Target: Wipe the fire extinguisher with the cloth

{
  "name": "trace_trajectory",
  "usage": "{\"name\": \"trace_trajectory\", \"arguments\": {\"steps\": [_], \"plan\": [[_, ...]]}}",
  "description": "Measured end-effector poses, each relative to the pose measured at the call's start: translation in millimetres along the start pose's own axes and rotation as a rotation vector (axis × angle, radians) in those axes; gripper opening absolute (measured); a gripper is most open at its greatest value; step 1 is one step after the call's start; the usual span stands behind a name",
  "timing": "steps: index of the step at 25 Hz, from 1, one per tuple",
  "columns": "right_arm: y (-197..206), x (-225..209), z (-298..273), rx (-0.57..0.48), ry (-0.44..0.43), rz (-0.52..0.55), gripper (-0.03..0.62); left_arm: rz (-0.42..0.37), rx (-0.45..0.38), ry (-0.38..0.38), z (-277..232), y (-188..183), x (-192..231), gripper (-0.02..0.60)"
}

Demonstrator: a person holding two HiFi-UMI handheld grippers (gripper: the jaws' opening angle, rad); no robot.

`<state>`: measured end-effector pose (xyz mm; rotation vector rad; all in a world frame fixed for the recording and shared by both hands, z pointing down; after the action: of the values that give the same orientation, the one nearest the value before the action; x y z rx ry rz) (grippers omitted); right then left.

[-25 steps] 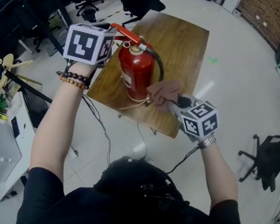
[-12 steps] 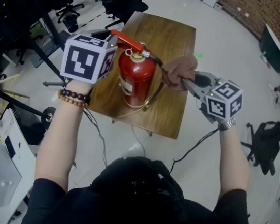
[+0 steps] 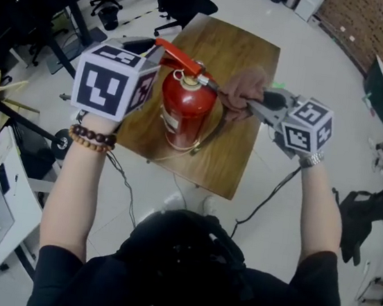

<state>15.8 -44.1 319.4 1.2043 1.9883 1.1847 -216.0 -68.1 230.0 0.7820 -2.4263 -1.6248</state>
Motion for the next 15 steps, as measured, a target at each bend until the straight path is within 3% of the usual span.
{"name": "trace_trajectory", "arguments": {"steps": [3, 9, 15], "plan": [[-8.2, -2.0, -15.2, -0.005, -0.112, 0.057, 0.081, 0.042, -0.006, -0.028, 0.1, -4.3, -1.3, 0.049], [-12.7, -0.4, -45.4, 0.003, -0.31, 0.152, 0.081, 0.088, 0.047, -0.154, 0.5, 1.2, 2.0, 0.049], [-14.0, 2.4, -63.3, -0.003, -0.448, 0.214, 0.081, 0.124, 0.054, -0.233, -0.5, -4.9, -2.9, 0.049]]}}
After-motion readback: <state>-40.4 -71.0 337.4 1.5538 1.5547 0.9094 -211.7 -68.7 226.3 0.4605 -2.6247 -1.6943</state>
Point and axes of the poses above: the fingertips, and each gripper's own axes: z backward along the fingers, x to its left, y out of its underside, the point moved 3 cm from there along z, backward along the fingers, and after that the axes turned 2 degrees about -y, right-handed, at the moved point
